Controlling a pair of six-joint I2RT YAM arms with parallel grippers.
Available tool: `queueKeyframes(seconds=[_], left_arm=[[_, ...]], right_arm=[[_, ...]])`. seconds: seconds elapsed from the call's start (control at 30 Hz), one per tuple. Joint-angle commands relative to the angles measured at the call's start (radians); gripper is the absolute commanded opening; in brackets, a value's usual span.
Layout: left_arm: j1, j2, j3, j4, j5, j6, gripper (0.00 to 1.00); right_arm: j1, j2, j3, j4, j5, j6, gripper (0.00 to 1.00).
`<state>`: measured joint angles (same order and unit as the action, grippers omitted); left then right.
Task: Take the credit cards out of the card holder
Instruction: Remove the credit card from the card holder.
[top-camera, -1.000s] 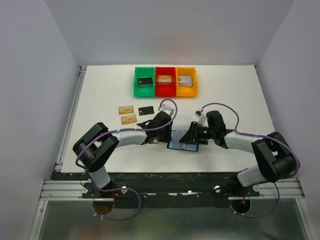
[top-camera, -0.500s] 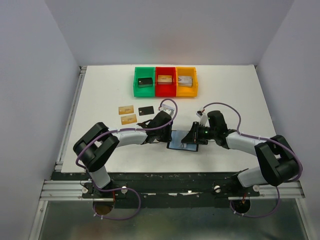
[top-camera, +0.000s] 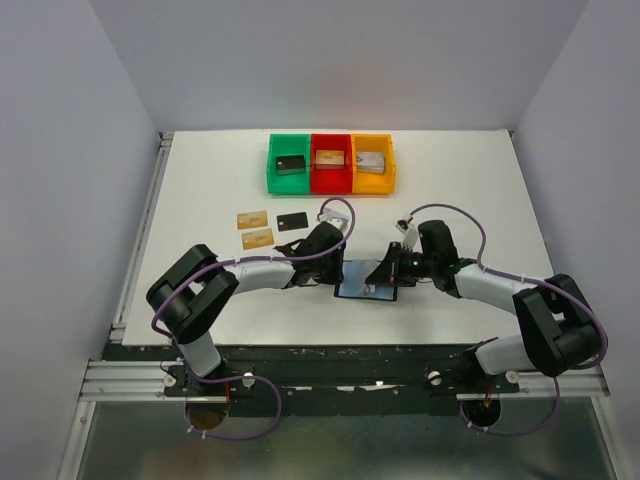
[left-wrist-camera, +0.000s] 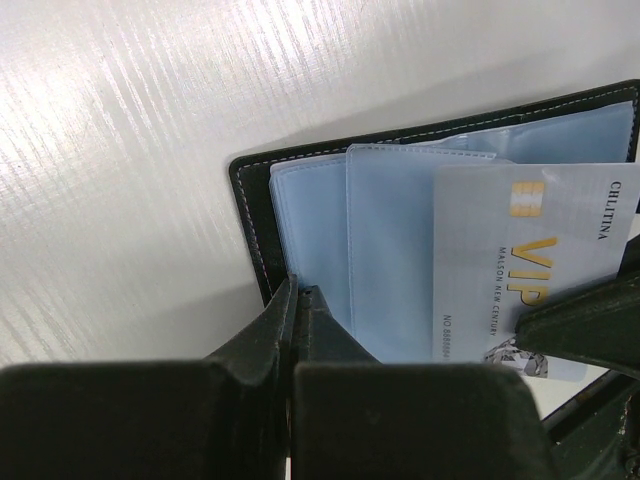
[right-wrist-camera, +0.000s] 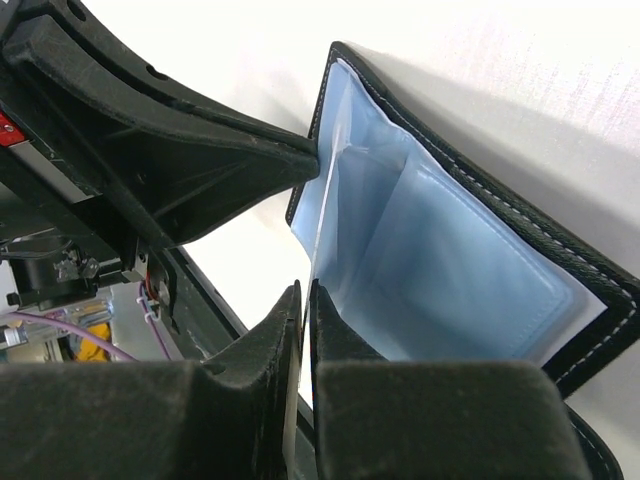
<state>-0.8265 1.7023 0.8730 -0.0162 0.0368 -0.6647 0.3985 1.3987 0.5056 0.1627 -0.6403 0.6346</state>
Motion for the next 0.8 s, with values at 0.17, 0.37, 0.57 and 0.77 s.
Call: queueKeyframes(seconds=[0.17,0.37,0.57,0.77], left_arm=[[0.0,0.043,-0.02,-0.079,-0.029,0.001,0.0],[0.0,0.043,-0.023,-0.073,-0.029,-0.001,0.0],[0.0,0.039,-0.026,-0.067,-0.025,-0.003,0.0],[0.0,0.019,-0.022,-0.064,-0.028,0.014,0.0]], right_arm=[[-0.026,-0.027,-0.003,-0.029,0.016,-0.021,0.05],[-0.049,-0.047,-0.01,-0.072,0.019,-0.038,0.0],[-0.069,-0.079,-0.009,-0.13,0.034,-0.062,0.0],[-0.082,-0.122,0.01,-0.241,0.08,-0.087,0.0]])
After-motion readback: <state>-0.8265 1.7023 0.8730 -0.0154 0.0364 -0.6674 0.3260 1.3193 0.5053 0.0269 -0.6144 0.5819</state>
